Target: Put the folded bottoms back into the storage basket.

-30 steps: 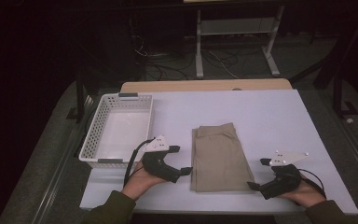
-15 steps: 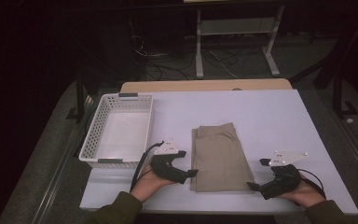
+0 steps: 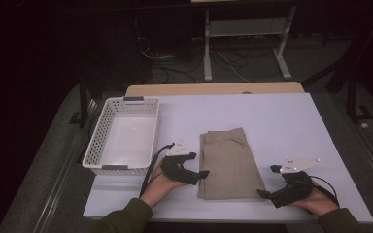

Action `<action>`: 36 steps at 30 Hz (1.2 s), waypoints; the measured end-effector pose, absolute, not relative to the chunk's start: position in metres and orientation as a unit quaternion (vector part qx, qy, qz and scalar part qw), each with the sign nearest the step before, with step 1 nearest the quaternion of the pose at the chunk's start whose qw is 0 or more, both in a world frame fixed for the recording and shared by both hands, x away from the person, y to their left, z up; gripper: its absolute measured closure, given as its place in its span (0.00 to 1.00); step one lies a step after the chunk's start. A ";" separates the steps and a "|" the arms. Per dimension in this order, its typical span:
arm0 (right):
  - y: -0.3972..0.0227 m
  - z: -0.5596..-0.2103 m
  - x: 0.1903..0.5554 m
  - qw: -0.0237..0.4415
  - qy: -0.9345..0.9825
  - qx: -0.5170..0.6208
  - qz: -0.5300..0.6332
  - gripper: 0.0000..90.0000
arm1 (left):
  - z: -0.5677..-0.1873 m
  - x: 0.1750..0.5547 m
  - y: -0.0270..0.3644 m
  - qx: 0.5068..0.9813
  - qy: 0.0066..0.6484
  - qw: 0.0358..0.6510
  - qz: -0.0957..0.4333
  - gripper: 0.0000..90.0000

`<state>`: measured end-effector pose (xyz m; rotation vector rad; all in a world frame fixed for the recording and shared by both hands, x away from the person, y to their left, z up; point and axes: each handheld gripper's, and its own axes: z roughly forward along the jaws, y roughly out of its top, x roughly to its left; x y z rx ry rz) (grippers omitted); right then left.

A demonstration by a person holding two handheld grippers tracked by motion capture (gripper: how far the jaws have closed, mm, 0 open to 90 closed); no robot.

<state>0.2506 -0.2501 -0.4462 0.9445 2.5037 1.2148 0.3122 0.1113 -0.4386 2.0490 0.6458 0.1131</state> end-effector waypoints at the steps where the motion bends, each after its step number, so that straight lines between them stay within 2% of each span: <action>1: -0.250 -0.446 0.251 0.101 0.848 0.320 0.411 0.00 | -0.439 0.312 0.111 0.838 0.264 0.475 0.046 0.19; 36: -0.250 -0.446 0.251 0.100 0.849 0.318 0.411 0.00 | -0.433 0.358 0.094 0.826 0.297 0.474 0.061 0.23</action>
